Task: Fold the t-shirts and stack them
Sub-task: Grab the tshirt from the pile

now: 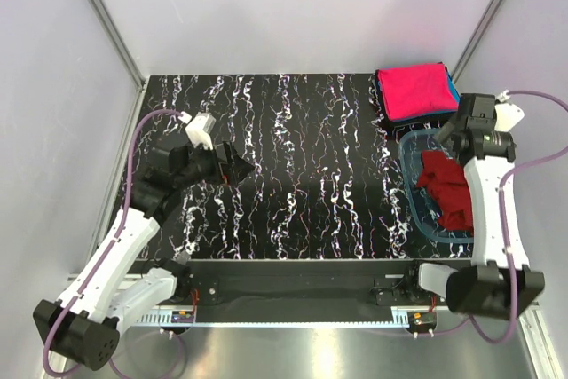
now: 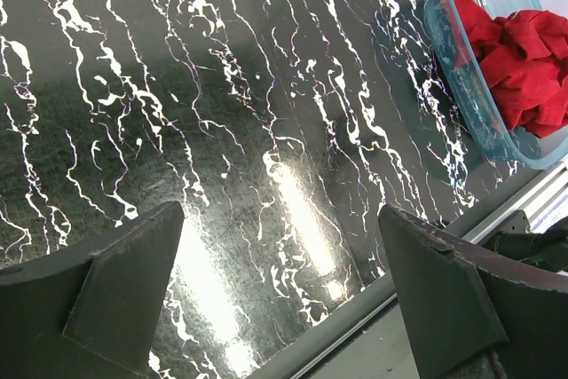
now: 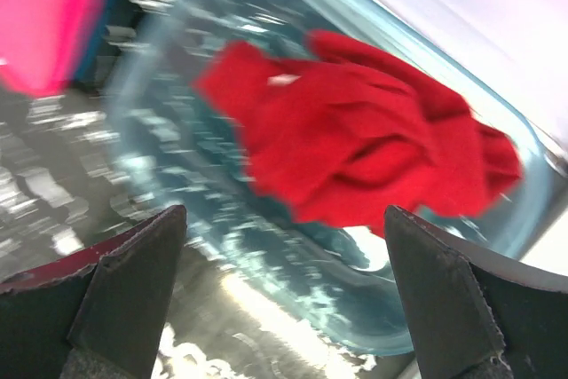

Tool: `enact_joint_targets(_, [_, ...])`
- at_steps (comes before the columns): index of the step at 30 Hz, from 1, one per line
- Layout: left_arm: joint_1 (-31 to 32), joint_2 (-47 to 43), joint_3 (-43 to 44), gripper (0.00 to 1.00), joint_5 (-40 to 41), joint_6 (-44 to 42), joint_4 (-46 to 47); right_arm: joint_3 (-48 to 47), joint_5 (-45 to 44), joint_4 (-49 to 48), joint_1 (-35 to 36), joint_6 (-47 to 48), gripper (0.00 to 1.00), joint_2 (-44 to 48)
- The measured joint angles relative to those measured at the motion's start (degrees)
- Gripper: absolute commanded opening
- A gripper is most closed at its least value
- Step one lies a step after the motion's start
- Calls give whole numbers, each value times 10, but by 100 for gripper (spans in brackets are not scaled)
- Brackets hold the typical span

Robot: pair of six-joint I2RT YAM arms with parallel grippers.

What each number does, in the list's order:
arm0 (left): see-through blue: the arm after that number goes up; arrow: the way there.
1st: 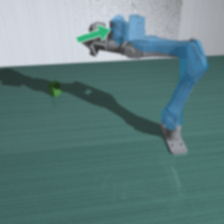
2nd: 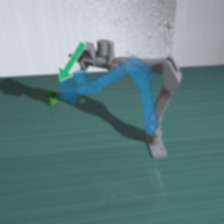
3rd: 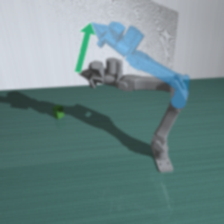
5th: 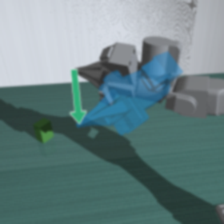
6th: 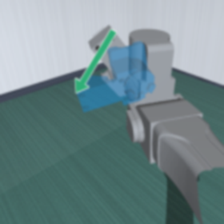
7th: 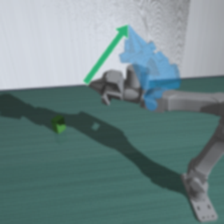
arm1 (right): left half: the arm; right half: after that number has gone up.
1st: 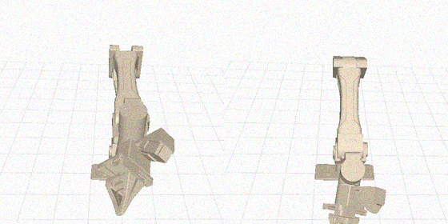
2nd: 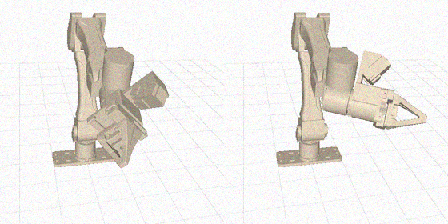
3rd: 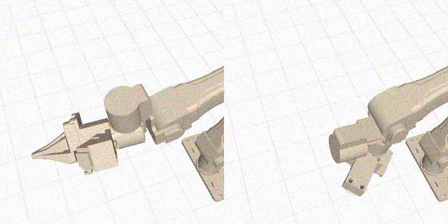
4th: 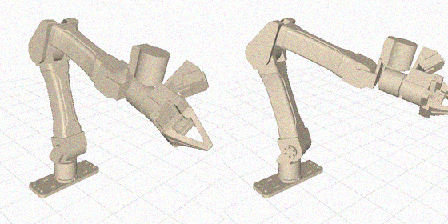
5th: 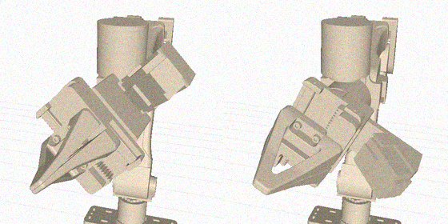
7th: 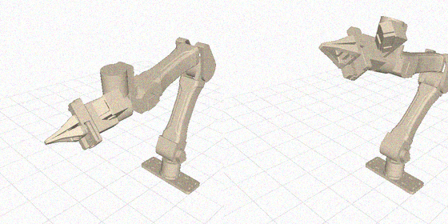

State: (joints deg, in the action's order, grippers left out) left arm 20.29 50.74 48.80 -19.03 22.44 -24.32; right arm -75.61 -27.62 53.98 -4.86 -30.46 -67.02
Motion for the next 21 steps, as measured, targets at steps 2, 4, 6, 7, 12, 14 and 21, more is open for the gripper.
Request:
enact_joint_targets(2, [0,0,0,99,1,0,0,14,2,5,-42,-4,100,-31])
enact_joint_targets(4, [0,1,0,99,2,0,0,28,5,11,-59,-14,100,-55])
enact_joint_targets(6, [0,5,0,99,2,0,0,47,14,13,-77,-37,100,-77])
enact_joint_targets(7, [0,7,0,99,2,0,0,55,20,12,-84,-47,100,-85])
enact_joint_targets(12, [0,20,0,99,3,0,0,99,60,-21,-132,-100,100,-141])
enact_joint_targets(14, [0,22,0,99,4,0,-1,114,64,-49,-145,-110,100,-173])
enact_joint_targets(21, [0,21,0,99,30,-2,-1,132,78,-112,-166,-82,15,-237])
